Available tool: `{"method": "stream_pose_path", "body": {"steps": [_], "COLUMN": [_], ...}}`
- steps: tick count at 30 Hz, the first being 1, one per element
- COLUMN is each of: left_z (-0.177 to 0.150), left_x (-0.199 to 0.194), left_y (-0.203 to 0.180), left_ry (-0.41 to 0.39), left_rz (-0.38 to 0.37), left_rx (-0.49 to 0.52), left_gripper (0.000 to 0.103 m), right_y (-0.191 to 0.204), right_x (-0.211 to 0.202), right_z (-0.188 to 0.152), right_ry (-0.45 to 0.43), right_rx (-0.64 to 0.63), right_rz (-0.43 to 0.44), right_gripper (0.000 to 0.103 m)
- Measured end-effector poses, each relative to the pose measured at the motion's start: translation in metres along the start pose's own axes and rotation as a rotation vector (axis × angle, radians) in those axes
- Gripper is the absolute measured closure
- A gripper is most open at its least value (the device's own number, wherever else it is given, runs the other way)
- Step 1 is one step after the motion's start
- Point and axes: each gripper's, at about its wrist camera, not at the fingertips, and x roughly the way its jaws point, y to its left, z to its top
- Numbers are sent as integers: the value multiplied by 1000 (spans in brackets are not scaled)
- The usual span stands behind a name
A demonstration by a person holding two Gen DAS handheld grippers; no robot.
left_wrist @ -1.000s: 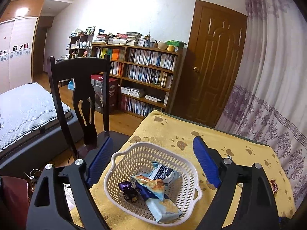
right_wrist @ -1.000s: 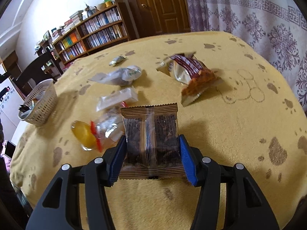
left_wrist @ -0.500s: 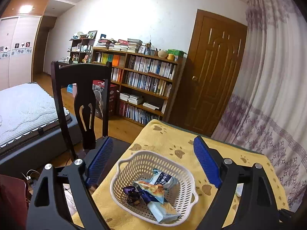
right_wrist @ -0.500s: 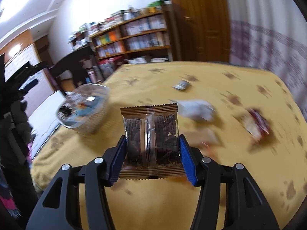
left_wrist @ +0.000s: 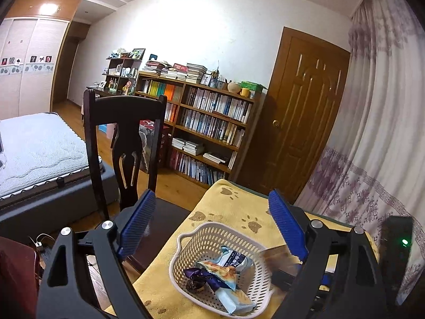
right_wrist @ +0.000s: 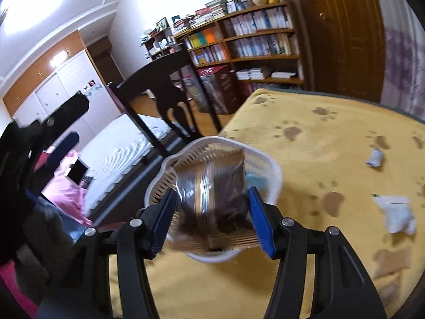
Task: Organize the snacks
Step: 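Carry the brown snack pack to the basket and open the right gripper, then return the right gripper to the table and grasp the clear red-edged pack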
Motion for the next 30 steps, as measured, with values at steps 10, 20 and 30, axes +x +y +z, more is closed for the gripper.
{"method": "stream_pose_path", "body": {"steps": [10, 20, 30], "left_z": [2, -4, -10], "left_x": [-1, -2, -3], "left_y": [-1, -17, -35], "left_ry": [-1, 11, 29], "left_rz": [-12, -49, -92], "left_rx": [-7, 35, 73], "left_gripper": [10, 9, 9], "right_y": [-23, -48, -89], "right_x": [-3, -18, -55], "right_z": [-10, -40, -57], "right_ry": [11, 16, -24], "right_rx": [64, 96, 152], "right_rz": [-12, -66, -165], "right_gripper": [42, 42, 42]}}
